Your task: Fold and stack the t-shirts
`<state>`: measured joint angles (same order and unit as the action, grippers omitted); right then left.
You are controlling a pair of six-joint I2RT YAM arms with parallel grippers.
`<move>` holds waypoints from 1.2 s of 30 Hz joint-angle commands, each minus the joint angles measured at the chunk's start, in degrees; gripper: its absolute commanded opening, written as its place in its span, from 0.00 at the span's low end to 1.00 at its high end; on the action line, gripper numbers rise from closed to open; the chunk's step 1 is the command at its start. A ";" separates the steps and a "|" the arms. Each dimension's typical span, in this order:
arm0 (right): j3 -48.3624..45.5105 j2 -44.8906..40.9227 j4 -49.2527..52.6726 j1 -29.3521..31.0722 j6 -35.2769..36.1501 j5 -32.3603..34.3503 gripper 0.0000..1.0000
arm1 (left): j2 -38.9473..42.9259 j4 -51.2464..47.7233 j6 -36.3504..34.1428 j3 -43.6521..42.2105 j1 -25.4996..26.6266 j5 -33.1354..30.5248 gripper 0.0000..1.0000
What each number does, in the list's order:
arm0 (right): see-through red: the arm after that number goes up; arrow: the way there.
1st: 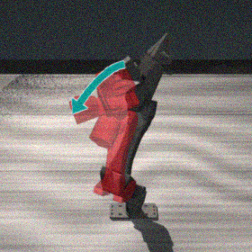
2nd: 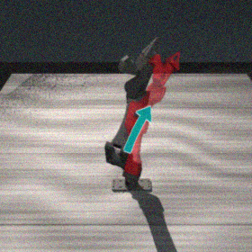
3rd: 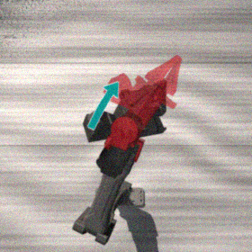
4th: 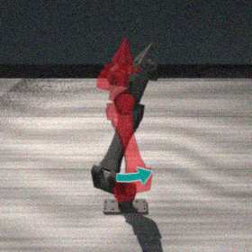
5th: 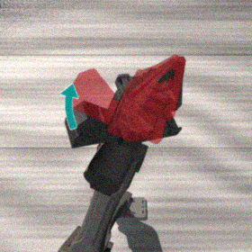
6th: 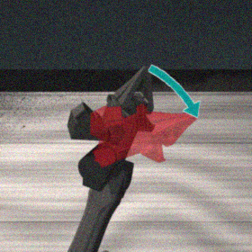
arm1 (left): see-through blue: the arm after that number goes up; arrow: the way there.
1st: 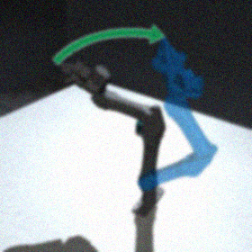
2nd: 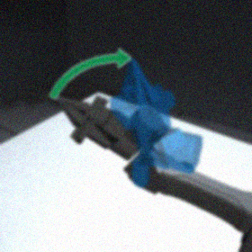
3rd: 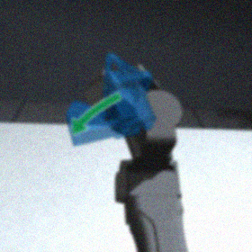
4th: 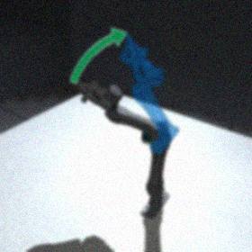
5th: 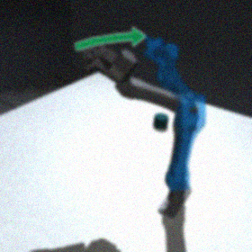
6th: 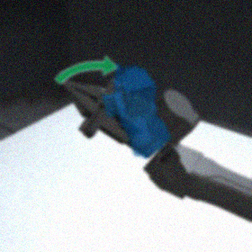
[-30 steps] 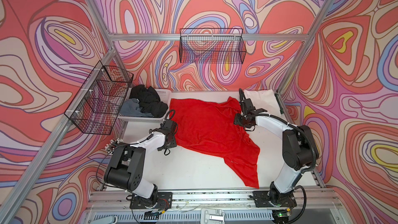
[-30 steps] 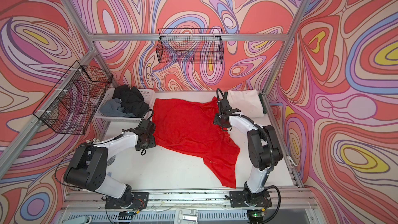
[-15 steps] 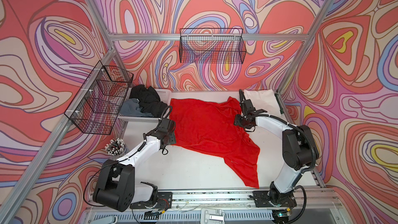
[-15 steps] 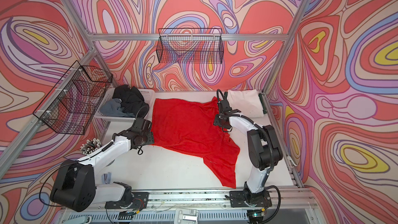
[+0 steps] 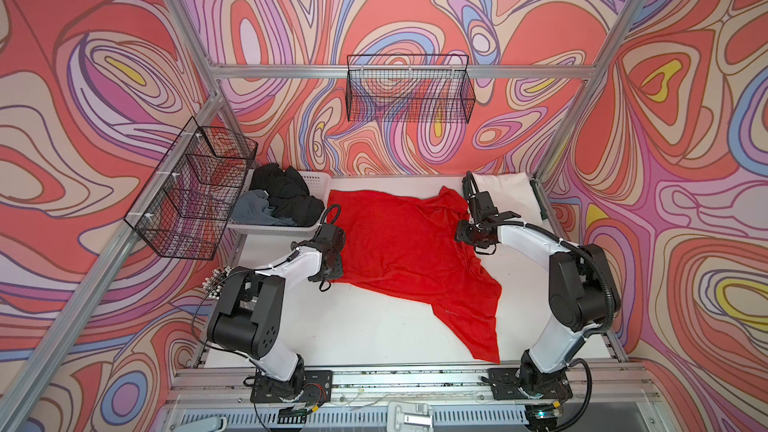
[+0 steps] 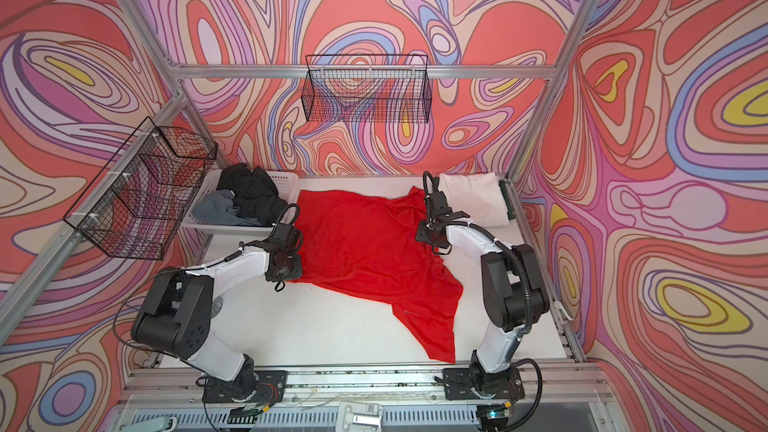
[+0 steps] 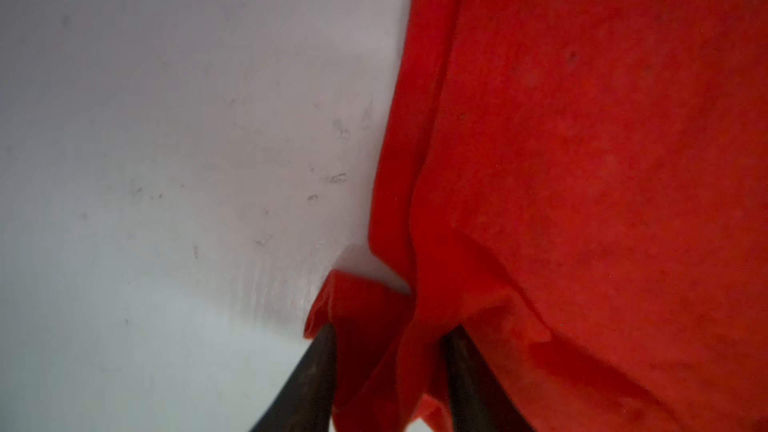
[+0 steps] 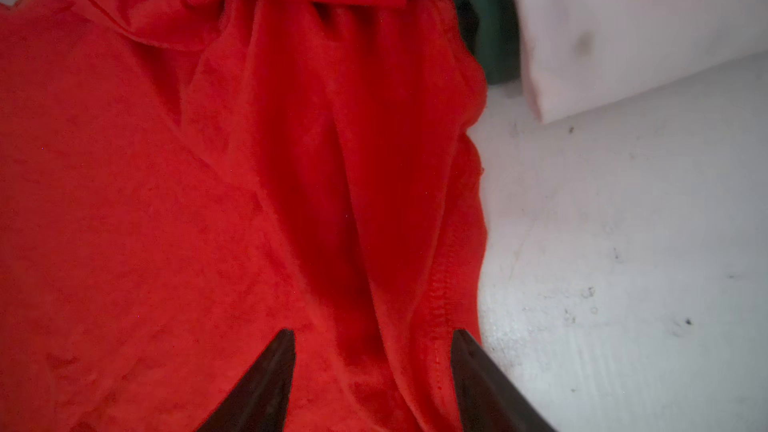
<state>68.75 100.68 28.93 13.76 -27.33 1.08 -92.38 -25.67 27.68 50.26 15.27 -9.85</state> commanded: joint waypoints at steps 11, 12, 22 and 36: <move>0.97 -0.14 -0.26 -1.21 1.68 4.41 0.63 | 17.77 -13.52 3.34 -2.94 -0.58 -1.65 0.00; 1.60 1.97 -0.19 -1.20 1.90 4.98 0.63 | 19.14 -14.88 4.06 -3.35 -0.85 -3.83 0.00; 4.00 6.10 0.29 -1.18 2.75 2.91 0.63 | 23.82 -22.95 8.79 -1.81 -6.21 -10.47 0.00; -10.93 0.68 -7.33 -0.97 -2.28 -9.08 0.55 | 25.29 -21.87 4.63 4.85 -5.63 -0.96 0.71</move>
<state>59.77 102.00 23.75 12.73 -27.90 -6.83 -68.99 -48.12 33.01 54.24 8.71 -14.20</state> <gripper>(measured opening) 0.558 0.694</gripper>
